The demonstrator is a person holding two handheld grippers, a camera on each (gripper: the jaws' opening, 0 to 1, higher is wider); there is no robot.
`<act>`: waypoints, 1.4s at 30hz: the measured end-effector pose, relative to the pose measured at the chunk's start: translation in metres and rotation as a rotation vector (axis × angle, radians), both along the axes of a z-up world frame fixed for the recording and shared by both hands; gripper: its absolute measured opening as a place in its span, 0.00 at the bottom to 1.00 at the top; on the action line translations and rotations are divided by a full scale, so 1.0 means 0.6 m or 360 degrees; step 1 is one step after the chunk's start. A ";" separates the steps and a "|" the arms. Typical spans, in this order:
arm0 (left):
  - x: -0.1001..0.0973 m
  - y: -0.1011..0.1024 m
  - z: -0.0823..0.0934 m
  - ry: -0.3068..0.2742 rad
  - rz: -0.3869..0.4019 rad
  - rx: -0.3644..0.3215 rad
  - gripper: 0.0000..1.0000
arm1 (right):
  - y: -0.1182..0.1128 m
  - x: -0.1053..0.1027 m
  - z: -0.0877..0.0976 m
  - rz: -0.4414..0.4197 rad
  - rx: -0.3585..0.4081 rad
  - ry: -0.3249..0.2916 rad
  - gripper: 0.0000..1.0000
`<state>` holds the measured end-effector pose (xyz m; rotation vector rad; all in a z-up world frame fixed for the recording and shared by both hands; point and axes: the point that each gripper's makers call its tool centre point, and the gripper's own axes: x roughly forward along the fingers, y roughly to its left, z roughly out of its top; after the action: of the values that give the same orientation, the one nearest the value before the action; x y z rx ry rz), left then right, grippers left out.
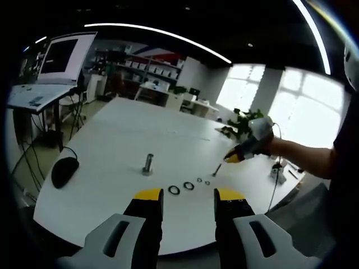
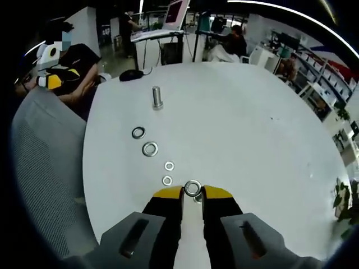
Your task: Place the washer onto the threaded stud by aligning its center hole with the stud, sliding it down to the base, and recovering from edge contact or off-axis alignment until the washer reaches the visible bottom stop.
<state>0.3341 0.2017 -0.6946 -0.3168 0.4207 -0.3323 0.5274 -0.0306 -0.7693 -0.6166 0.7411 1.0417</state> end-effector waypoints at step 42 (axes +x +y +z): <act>0.000 0.003 -0.010 0.0030 -0.0009 0.0009 0.34 | -0.021 0.025 -0.069 -0.0123 -0.0098 0.0064 0.14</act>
<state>0.3344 0.2036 -0.7006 -0.3132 0.4410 -0.3336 0.5421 -0.0430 -0.8104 -0.6167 0.8286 0.9654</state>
